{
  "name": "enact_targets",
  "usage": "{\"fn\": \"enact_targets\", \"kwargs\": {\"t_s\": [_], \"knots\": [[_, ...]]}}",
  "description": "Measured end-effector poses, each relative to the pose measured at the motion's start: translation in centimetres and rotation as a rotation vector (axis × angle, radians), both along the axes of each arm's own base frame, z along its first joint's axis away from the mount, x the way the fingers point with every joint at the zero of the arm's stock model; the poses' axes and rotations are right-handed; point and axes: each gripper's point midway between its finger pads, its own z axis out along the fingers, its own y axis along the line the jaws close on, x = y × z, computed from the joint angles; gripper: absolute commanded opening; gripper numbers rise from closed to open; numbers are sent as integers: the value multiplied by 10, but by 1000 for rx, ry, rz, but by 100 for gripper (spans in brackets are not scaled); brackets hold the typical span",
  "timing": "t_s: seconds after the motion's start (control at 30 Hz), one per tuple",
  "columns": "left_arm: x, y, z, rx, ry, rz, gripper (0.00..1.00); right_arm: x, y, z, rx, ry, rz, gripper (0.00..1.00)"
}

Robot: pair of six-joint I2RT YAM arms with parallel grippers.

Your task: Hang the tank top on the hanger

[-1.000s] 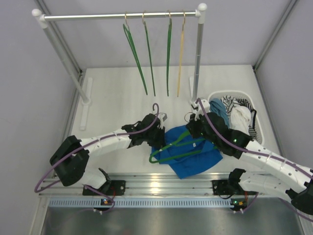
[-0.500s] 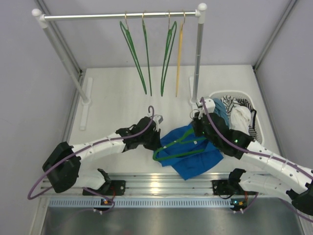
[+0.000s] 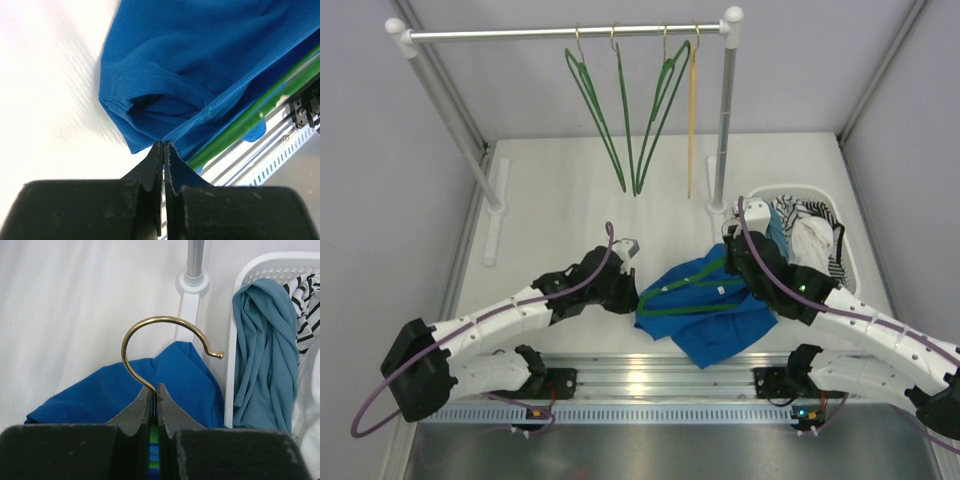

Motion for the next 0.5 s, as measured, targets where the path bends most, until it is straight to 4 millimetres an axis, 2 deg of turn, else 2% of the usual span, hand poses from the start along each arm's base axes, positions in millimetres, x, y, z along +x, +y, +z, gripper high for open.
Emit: {"fn": "enact_targets", "kwargs": {"t_s": [0.33, 0.5], "knots": [[-7, 7, 3, 20, 21, -4, 0, 5, -8, 3, -17, -18, -55, 0], [-6, 8, 17, 22, 6, -6, 0, 6, -9, 4, -20, -27, -63, 0]]}}
